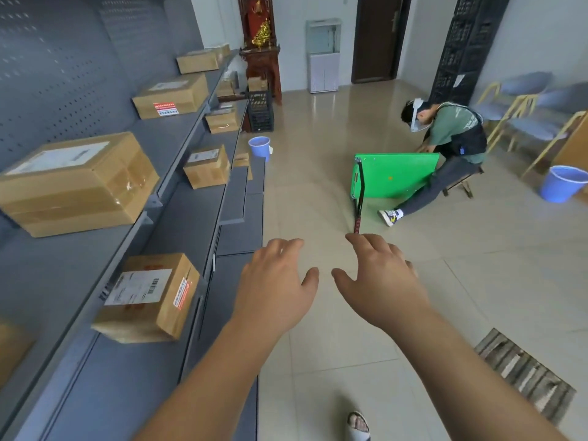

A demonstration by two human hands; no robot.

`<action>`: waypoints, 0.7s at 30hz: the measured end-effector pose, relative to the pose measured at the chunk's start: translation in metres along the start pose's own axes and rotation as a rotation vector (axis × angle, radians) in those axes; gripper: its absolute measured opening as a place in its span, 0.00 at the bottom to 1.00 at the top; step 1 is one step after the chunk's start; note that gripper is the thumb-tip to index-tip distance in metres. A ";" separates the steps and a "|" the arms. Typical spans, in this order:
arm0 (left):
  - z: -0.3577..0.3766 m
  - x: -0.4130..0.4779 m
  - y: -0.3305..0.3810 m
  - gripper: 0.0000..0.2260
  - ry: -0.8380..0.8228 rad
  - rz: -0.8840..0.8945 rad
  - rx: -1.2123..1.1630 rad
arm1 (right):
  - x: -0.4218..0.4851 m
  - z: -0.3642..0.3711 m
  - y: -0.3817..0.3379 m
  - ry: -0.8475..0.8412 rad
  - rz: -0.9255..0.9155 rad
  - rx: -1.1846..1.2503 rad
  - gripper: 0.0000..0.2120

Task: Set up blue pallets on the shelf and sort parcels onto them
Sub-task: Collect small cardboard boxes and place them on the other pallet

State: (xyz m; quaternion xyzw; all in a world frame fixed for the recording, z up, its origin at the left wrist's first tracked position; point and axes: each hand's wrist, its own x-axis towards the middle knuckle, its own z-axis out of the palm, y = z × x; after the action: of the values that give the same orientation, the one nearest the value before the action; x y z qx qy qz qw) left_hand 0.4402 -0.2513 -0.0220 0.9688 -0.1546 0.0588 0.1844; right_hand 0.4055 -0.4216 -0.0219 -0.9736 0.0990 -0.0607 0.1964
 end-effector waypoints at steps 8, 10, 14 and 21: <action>0.026 0.165 0.007 0.24 0.007 -0.061 0.016 | 0.181 -0.001 0.022 -0.031 -0.057 0.014 0.31; 0.030 0.203 0.003 0.23 0.026 -0.095 0.011 | 0.225 0.002 0.018 -0.044 -0.092 0.017 0.31; 0.036 0.269 -0.017 0.24 0.047 -0.165 0.021 | 0.300 0.016 0.008 -0.075 -0.150 0.011 0.30; 0.054 0.395 -0.076 0.25 0.045 -0.212 -0.010 | 0.437 0.052 -0.014 -0.084 -0.180 -0.014 0.30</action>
State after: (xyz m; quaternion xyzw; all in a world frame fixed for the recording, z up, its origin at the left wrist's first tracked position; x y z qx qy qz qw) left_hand 0.8413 -0.3144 -0.0296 0.9773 -0.0472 0.0599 0.1978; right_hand 0.8411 -0.4844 -0.0295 -0.9816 0.0030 -0.0365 0.1873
